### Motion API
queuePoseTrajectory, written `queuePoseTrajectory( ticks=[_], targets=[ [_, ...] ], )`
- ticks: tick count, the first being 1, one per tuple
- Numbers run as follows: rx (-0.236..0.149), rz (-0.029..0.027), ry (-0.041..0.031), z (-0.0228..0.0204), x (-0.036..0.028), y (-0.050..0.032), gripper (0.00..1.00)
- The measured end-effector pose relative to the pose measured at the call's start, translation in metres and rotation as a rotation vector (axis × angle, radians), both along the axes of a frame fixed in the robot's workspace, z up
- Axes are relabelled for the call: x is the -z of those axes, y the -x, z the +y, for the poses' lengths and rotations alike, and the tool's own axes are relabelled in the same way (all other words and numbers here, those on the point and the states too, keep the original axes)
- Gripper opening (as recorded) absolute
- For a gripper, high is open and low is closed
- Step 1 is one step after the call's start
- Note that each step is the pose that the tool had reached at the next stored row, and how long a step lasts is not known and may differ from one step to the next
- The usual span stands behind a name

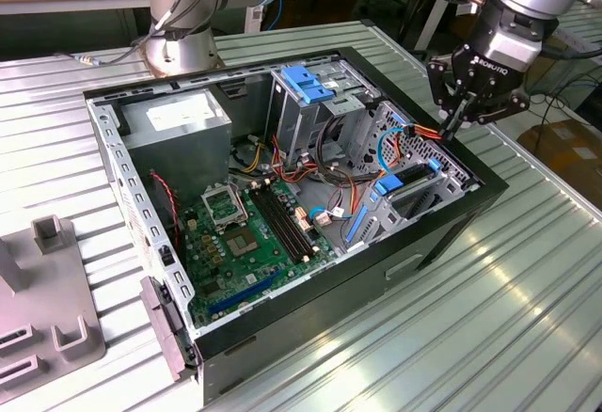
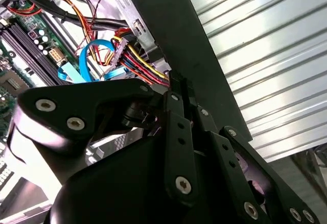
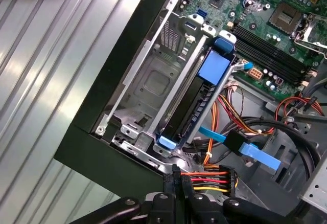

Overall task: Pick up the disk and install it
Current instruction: 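Insert the first disk wire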

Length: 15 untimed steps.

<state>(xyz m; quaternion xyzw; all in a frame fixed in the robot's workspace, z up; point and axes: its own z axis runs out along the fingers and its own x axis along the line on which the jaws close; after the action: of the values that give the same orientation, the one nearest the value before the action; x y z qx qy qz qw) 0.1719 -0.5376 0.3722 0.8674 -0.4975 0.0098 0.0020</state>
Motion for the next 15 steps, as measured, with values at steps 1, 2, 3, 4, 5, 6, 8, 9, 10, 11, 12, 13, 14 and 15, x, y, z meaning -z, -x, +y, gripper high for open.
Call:
queuePoseTrajectory(
  ticks=[1,2,3,4,5,6,8,9,10,11,12,13,14,15],
  targets=[
    [0.015,0.0000,0.0000,0.0000,0.0001,0.0000,0.16],
    [0.027,0.0000,-0.0001,0.0000,0.0002,0.0003,0.16],
    [0.034,0.0000,0.0000,0.0001,0.0001,0.0015,0.16],
    [0.036,0.0000,0.0001,0.0001,0.0001,0.0028,0.16],
    [0.036,0.0001,0.0000,0.0000,0.0002,0.0049,0.16],
    [0.036,0.0000,0.0000,0.0000,0.0002,0.0087,0.16],
    [0.047,-0.0001,0.0000,0.0000,0.0002,0.0115,0.16],
    [0.059,0.0000,0.0001,0.0000,0.0002,0.0115,0.16],
    [0.075,0.0000,-0.0001,0.0000,0.0003,0.0115,0.16],
    [0.089,0.0000,-0.0001,0.0000,0.0003,0.0116,0.16],
    [0.109,0.0000,0.0000,0.0000,0.0004,0.0116,0.16],
    [0.122,0.0000,0.0000,0.0000,0.0004,0.0116,0.16],
    [0.134,0.0000,0.0000,0.0000,0.0005,0.0116,0.16],
    [0.156,0.0000,0.0000,0.0000,0.0005,0.0115,0.16]
  ],
)
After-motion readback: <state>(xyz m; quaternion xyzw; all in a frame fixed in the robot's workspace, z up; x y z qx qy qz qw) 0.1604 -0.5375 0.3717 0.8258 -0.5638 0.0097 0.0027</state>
